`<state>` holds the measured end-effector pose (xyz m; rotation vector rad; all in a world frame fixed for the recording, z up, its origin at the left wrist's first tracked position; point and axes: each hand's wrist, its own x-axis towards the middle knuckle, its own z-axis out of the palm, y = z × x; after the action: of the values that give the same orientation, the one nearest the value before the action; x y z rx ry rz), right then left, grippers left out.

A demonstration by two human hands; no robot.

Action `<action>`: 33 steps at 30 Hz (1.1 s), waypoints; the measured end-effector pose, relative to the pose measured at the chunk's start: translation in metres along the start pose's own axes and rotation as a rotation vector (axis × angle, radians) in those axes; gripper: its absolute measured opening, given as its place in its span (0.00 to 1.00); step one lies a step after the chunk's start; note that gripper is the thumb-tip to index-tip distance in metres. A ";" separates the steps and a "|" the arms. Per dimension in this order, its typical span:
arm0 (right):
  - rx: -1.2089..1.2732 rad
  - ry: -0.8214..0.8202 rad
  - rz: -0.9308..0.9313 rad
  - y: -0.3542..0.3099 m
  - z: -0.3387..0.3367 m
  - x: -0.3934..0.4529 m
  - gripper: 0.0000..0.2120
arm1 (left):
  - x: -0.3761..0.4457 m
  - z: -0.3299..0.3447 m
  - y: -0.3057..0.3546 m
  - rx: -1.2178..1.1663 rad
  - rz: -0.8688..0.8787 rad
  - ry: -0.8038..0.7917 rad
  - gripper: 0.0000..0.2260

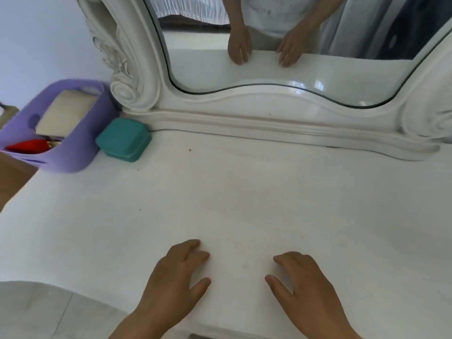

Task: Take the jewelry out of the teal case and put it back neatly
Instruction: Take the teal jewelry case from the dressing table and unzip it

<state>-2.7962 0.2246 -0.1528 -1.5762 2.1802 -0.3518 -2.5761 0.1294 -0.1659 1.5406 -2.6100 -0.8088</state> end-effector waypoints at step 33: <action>-0.258 0.510 -0.153 0.005 0.068 -0.027 0.12 | -0.016 0.052 -0.027 0.109 0.241 0.428 0.26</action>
<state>-2.7607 0.2548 -0.2096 -1.9736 2.5689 -0.5946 -2.5595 0.1544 -0.2182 1.2163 -2.4768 -0.2840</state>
